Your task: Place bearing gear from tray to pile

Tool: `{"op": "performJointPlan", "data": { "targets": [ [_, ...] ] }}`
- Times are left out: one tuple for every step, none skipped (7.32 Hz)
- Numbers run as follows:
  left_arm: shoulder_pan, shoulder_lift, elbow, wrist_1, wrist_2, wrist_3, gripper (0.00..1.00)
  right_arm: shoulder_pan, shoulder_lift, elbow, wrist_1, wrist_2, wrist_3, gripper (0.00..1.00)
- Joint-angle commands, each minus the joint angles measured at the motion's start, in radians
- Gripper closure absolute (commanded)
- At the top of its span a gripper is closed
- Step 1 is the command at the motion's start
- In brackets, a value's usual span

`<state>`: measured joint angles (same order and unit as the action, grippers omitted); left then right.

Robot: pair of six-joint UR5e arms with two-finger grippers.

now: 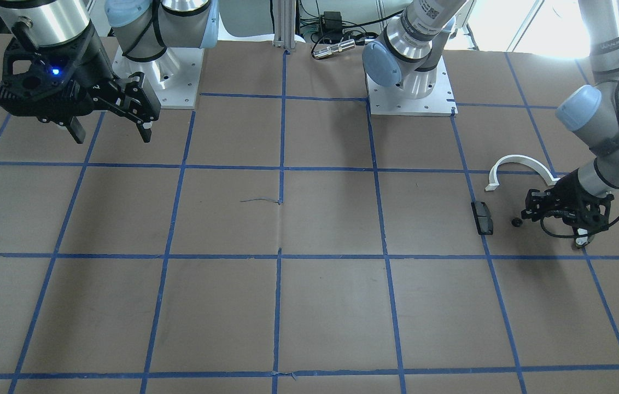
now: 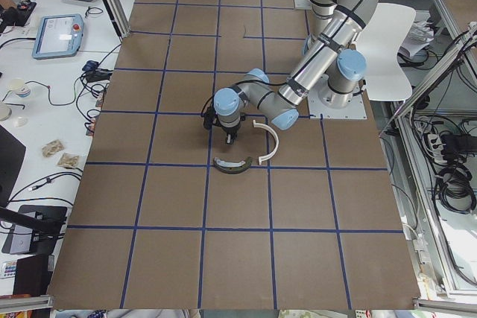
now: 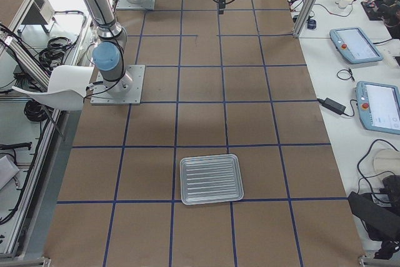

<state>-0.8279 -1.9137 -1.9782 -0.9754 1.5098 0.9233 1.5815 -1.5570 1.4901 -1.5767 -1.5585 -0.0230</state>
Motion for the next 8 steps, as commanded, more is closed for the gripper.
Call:
{"op": "performJointPlan", "data": {
  "targets": [
    [0.001, 0.001, 0.007, 0.006, 0.001, 0.000, 0.26, 0.000, 0.000, -0.001, 0.000, 0.002, 0.000, 0.00],
    [-0.008, 0.022, 0.009, 0.004, 0.001, -0.001, 0.23, 0.000, 0.000, -0.001, 0.000, 0.000, 0.000, 0.00],
    [-0.041, 0.047, 0.010, -0.006, -0.022, -0.038, 0.23, 0.000, 0.000, -0.001, 0.000, 0.000, 0.000, 0.00],
    [-0.148, 0.085, 0.016, -0.008, -0.051, -0.137, 0.22, 0.000, 0.000, 0.001, 0.000, 0.002, 0.000, 0.00],
    [-0.246, 0.144, 0.024, -0.053, -0.033, -0.215, 0.20, 0.000, 0.000, 0.001, 0.000, 0.002, 0.000, 0.00],
    [-0.314, 0.200, 0.036, -0.090, -0.026, -0.339, 0.17, 0.000, 0.000, 0.001, 0.000, -0.002, 0.003, 0.00],
    [-0.397, 0.247, 0.077, -0.151, -0.004, -0.434, 0.15, 0.000, 0.002, 0.001, 0.000, -0.003, 0.002, 0.00],
    [-0.502, 0.275, 0.166, -0.242, 0.001, -0.586, 0.12, 0.000, 0.002, 0.001, 0.000, -0.002, 0.003, 0.00]
  ]
}}
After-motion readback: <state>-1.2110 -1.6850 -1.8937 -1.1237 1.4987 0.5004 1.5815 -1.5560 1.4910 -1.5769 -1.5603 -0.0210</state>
